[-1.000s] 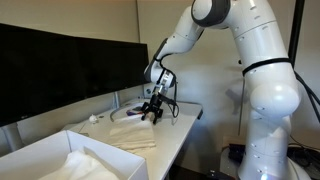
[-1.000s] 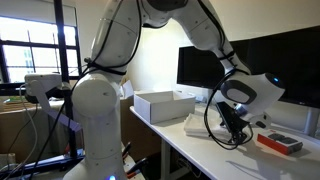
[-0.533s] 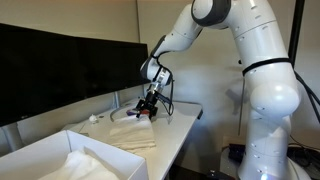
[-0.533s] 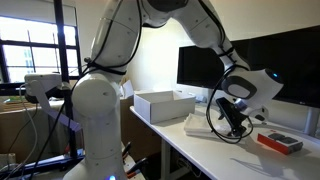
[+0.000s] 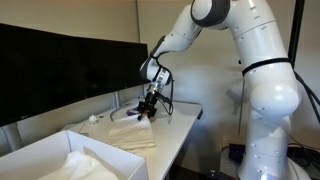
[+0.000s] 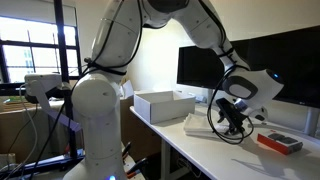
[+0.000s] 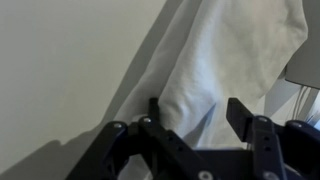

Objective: Pick up three towel from the table and put it in the box.

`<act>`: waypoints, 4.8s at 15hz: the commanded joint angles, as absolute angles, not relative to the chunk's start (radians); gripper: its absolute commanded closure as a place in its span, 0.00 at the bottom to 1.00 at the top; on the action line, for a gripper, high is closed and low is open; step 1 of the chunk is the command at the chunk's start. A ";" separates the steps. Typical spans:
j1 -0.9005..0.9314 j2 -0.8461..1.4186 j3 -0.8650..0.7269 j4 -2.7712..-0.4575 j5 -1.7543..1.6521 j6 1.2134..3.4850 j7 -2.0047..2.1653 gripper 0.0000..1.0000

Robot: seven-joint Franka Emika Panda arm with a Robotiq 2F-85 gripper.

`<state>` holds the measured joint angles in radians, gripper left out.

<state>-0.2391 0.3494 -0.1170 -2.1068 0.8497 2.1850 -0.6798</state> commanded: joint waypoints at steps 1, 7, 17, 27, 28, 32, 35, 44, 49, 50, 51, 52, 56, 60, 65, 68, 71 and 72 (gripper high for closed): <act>-0.242 0.360 -0.100 -2.083 0.831 2.165 -0.691 0.60; -0.206 0.366 -0.078 -2.064 0.784 2.167 -0.626 0.92; -0.100 0.253 -0.024 -2.084 0.534 2.150 -0.345 0.90; 0.108 0.163 0.075 -1.933 0.205 1.950 0.145 0.90; 0.124 0.165 0.085 -1.904 0.181 1.915 0.176 0.90; 0.200 0.187 0.127 -1.747 0.067 1.725 0.314 0.90; 0.257 0.212 0.160 -1.611 -0.008 1.572 0.390 0.90; 0.496 0.460 0.228 -1.116 -0.213 1.179 0.538 0.90; 0.639 0.632 0.217 -0.834 -0.286 1.016 0.531 0.90; 0.666 0.661 0.212 -0.778 -0.297 0.983 0.537 0.90; 0.690 0.688 0.205 -0.722 -0.309 0.950 0.539 0.90; 0.716 0.713 0.198 -0.665 -0.324 0.917 0.542 0.90; 0.814 0.752 0.113 -0.535 -0.331 0.849 0.528 0.90; 0.872 0.816 0.036 -0.408 -0.322 0.813 0.502 0.91; 0.819 0.835 0.037 -0.451 -0.282 0.905 0.422 0.91; 0.811 0.944 0.005 -0.319 -0.249 0.862 0.359 0.91; 0.804 0.891 0.037 -0.461 -0.244 0.920 0.361 0.91; 0.824 0.974 0.009 -0.329 -0.236 0.858 0.331 0.91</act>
<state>0.8066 0.9239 0.0244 -0.4073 -0.2626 0.9060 0.3842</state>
